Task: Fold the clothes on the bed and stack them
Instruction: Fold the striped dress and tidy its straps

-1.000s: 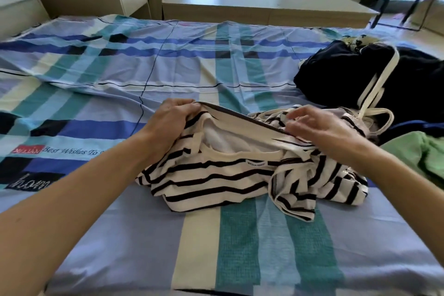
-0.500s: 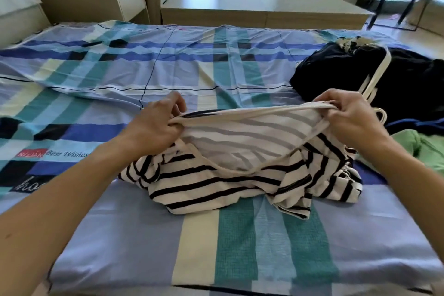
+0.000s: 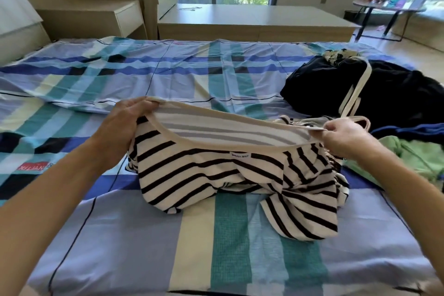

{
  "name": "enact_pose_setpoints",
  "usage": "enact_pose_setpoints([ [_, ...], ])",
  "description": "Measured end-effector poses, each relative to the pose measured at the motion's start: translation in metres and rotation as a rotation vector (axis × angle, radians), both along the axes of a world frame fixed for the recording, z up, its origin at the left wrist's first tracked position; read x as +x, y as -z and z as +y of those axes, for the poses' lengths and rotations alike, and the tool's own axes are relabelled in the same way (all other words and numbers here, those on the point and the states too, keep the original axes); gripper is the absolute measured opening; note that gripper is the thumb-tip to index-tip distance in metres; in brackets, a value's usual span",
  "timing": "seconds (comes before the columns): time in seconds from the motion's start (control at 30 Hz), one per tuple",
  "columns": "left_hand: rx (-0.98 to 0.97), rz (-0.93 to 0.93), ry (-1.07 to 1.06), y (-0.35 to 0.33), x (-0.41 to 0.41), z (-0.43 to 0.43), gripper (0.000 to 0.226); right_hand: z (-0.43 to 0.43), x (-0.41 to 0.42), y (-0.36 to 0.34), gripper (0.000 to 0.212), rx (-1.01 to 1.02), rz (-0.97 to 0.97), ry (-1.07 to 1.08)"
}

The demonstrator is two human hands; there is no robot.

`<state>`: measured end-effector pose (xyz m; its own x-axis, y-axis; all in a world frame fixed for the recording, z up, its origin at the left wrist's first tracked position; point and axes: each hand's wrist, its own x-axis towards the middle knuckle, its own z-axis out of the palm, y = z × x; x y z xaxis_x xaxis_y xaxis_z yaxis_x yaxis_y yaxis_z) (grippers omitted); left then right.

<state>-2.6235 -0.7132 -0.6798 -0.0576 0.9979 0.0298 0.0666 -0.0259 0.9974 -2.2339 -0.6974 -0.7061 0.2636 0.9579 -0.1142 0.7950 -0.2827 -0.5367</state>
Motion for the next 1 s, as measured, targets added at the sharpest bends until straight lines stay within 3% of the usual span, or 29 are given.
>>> enact_pose_setpoints([
  [0.1,-0.004,0.034,0.096,0.001,-0.004,-0.004,0.007,-0.004,-0.005,0.002,0.022,-0.035,0.466,-0.075],
  [0.23,0.022,0.218,0.197,0.006,-0.014,-0.006,0.039,0.001,-0.003,0.004,0.034,0.052,0.949,-0.078],
  [0.4,0.045,0.396,0.287,0.001,-0.018,-0.011,0.043,-0.003,-0.01,-0.001,0.031,0.083,1.195,-0.106],
  [0.47,0.053,0.456,0.285,0.002,-0.023,-0.009,0.043,-0.006,-0.006,-0.007,0.024,0.015,1.149,-0.266],
  [0.5,0.073,0.495,0.266,0.003,-0.026,-0.008,0.041,-0.007,0.0,-0.009,0.038,-0.038,1.0,-0.393],
  [0.6,0.167,0.59,0.12,0.01,-0.031,-0.001,0.03,-0.011,0.008,-0.001,0.082,-0.074,0.227,-0.529],
  [0.63,0.184,0.585,0.067,0.012,-0.032,0.001,0.027,-0.013,0.006,0.006,0.083,-0.09,0.07,-0.525],
  [0.7,0.228,0.615,-0.004,0.014,-0.033,0.004,0.02,-0.011,-0.003,0.021,0.056,-0.075,-0.119,-0.572],
  [0.77,0.292,0.675,-0.028,0.01,-0.035,0.008,0.02,-0.004,-0.006,0.031,0.027,0.023,-0.181,-0.56],
  [0.87,0.33,0.697,-0.014,-0.011,-0.048,0.016,0.024,0.01,0.003,0.019,0.012,0.283,-0.029,-0.438],
  [1.0,0.361,0.793,-0.001,-0.058,-0.062,0.028,0.011,0.017,-0.003,-0.044,0.034,0.389,0.304,-0.379],
])
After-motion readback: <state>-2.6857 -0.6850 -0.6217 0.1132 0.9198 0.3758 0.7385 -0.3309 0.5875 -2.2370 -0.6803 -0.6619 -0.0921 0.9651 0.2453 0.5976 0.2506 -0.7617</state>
